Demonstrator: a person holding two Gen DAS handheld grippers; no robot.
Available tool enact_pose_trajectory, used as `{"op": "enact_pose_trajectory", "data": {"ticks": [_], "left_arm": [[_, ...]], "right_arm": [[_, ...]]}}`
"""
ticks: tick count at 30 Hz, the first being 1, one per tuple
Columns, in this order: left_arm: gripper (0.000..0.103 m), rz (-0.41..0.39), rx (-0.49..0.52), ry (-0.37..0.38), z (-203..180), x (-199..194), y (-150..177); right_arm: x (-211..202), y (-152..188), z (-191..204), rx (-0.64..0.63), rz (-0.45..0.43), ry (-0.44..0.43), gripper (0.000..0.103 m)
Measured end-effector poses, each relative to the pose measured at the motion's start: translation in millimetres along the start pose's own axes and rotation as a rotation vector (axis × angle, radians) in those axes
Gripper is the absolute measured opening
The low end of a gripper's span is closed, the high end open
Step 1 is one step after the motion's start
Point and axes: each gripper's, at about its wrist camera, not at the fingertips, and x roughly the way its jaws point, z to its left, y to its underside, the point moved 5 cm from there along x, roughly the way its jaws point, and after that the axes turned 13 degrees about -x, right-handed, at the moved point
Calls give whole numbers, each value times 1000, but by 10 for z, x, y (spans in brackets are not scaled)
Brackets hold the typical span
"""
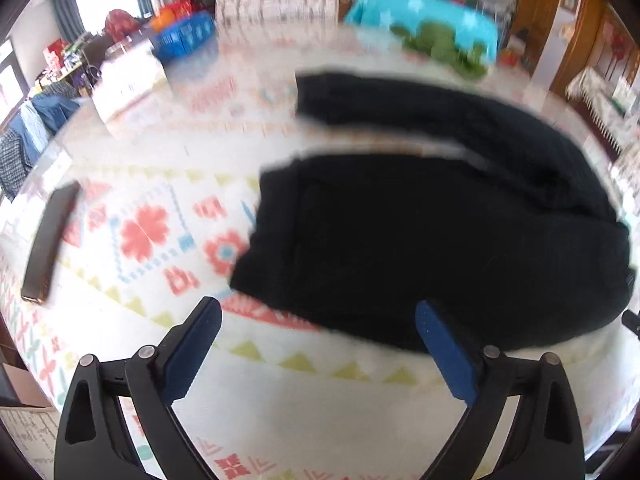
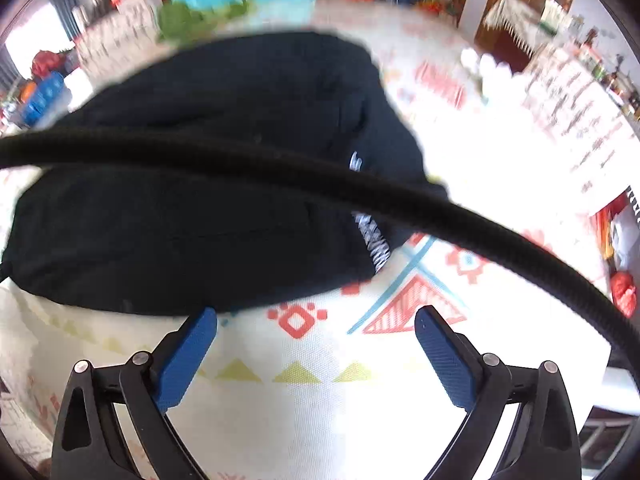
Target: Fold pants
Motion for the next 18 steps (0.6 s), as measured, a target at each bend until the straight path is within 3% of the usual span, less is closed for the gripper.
{"op": "enact_pose_trajectory", "data": {"ticks": [3,7,10,12,18], "left_arm": [[98,-4,-49,50,-62,1,-210],[98,4,-10,17,-309,285,-359],[98,35,67,-48,-490,542,-331],[99,32,102,-101,-491,612,-283],[100,66,46,-52,-237,525,-101]], "right_arm": [[-196,-233,-7,-10,-98,21,101],[-50,-718,88,-32,-148,-36,101],[331,-889,56,-26,-96,-54,100],[536,-765,47,-46,-31,-26,101],[556,-709,-231,-44,98,-51,102]]}}
